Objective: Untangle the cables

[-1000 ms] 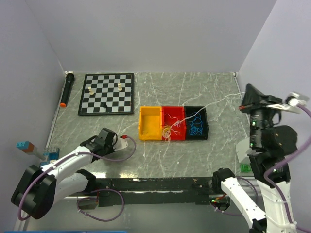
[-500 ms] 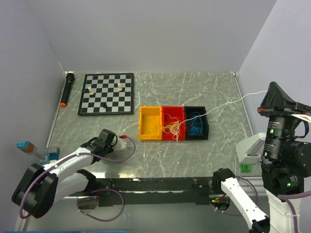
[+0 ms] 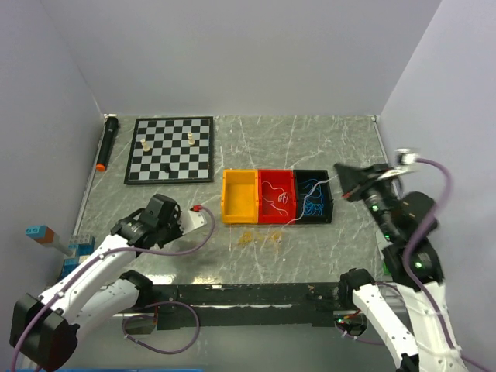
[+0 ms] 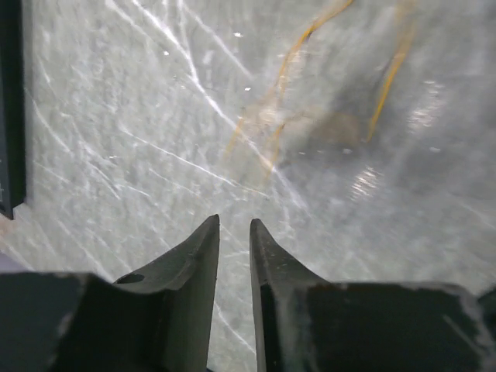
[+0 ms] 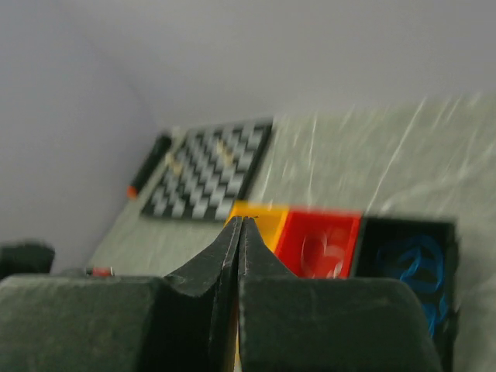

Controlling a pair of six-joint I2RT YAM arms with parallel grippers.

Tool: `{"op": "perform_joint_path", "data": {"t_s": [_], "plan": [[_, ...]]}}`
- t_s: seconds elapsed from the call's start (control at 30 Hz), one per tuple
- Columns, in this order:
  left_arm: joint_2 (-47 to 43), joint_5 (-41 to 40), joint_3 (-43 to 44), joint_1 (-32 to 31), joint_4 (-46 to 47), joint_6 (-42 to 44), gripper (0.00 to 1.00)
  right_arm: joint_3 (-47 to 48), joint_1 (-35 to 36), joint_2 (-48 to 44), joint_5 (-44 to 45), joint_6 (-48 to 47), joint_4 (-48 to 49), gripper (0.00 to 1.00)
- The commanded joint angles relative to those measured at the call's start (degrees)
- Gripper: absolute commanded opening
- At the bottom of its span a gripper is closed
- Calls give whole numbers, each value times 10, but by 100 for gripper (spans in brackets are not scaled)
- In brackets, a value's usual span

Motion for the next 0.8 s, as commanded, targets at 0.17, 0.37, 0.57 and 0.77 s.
{"op": "perform_joint_path", "data": {"t_s": [0.17,0.37,0.57,0.77], "plan": [[5,34,29,1,-81,-6,40,-134,5,-31,-142,60,-22,0],[70,127,224,-1,-119,-23,48,-152,17,-39,-128,60,-40,0],[184,219,342,-119,-60,-111,48,-132,21,-37,-108,47,-50,0],[321,171,352,-247,15,-104,46,-103,21,-41,-85,35,-53,0]]}}
